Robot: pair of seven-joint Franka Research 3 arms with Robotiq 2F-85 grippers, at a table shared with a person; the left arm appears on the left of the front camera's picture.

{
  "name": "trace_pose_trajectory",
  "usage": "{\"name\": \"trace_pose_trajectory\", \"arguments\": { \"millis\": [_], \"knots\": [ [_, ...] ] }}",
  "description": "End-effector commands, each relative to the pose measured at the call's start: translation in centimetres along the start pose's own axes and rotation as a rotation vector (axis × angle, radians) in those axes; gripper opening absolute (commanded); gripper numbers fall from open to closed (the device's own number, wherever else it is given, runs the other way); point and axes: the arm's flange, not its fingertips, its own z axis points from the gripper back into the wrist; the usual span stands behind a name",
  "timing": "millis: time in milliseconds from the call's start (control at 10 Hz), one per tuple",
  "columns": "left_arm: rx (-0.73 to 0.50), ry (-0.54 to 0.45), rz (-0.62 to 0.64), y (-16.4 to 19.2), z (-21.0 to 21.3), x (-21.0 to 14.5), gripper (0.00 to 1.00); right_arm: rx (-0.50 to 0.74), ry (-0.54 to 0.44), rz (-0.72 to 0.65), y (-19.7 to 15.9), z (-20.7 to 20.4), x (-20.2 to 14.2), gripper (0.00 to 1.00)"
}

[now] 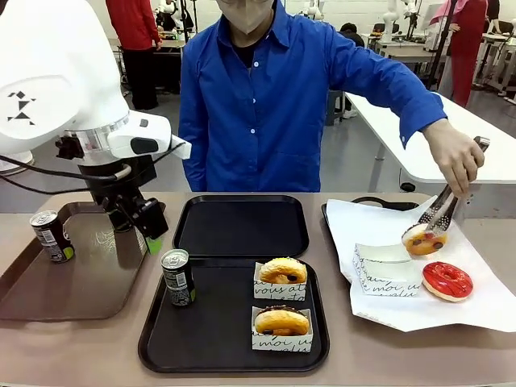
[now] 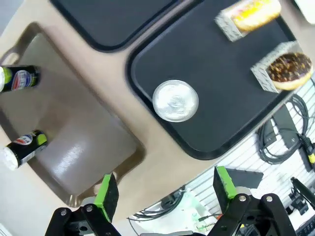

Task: Set up donuts and drinks on trays.
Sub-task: Pick up one Pepsi coke from the Handle tray and place it on the Flat Tray without a Pepsi coke.

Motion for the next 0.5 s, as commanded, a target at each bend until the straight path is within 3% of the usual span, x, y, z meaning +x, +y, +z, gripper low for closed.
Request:
{"name": "trace_pose_trajectory", "arguments": {
  "millis": [0,200,400],
  "knots": [
    [0.074,-0.058,0.175,6.2,2.3,-1.0,1.0,0.005,0.004,0.002,0.0,0.0,-0.1,1.0],
    [0.066,-0.079,0.33,13.4,4.7,-3.7,1.0,0.005,0.004,0.002,0.0,0.0,-0.1,1.0],
    [0.054,-0.031,0.442,20.1,4.8,-6.1,1.0,0.005,0.004,0.002,0.0,0.0,-0.1,1.0]
  ]
}}
